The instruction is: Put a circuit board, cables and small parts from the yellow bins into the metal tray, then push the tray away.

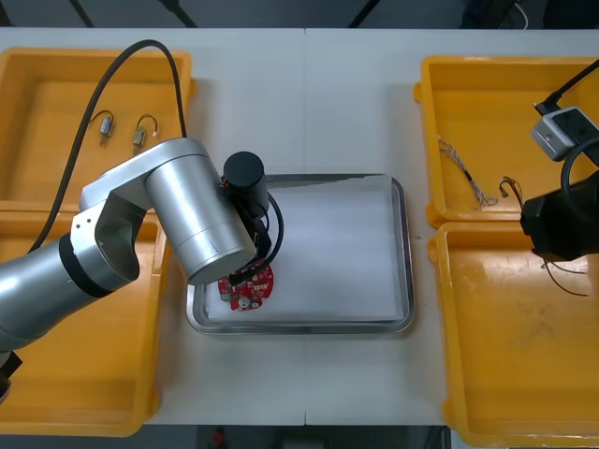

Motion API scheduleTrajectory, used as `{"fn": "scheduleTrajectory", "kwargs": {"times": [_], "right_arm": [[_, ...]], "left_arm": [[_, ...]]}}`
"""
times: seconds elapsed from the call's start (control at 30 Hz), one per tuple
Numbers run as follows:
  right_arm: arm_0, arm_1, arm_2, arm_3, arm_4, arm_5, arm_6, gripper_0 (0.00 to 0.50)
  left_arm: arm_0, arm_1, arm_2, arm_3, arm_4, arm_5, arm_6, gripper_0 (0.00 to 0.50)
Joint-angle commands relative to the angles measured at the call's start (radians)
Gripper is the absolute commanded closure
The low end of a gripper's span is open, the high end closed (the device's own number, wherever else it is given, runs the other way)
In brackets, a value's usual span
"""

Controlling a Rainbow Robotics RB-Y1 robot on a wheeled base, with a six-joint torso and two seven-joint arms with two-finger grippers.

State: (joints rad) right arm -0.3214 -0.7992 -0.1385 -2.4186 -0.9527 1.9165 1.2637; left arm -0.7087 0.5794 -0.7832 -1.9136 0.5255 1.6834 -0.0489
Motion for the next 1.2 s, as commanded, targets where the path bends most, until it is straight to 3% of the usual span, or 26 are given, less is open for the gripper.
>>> {"fn": "scheduleTrajectory", "kwargs": {"times": [0.03, 0.37, 0.63, 0.9, 1.2], "right_arm": [[0.005, 0.008, -0.027, -0.023, 0.008, 0.003, 0.037, 0.500], [0.005, 0.008, -0.027, -0.023, 0.008, 0.003, 0.037, 0.500], [0.005, 0.008, -0.027, -0.023, 0.008, 0.003, 0.037, 0.500], [0.016, -0.003, -0.006, -0.027, -0.004, 0.003, 0.040, 0.500], [-0.108, -0.040, 0.191, -0.056, -0.034, 0.003, 0.051, 0.500]], "left_arm": [[-0.049, -0.006, 0.002, -0.022, 0.008, -0.002, -0.040, 0.000], [-0.123, 0.063, 0.162, -0.099, 0.260, 0.102, -0.034, 0.000], [-0.166, 0.194, 0.326, -0.119, 0.470, 0.117, -0.055, 0.000], [-0.176, 0.306, 0.437, -0.119, 0.545, 0.117, -0.157, 0.000], [-0.181, 0.396, 0.532, -0.024, 0.597, 0.116, -0.391, 0.000]]}}
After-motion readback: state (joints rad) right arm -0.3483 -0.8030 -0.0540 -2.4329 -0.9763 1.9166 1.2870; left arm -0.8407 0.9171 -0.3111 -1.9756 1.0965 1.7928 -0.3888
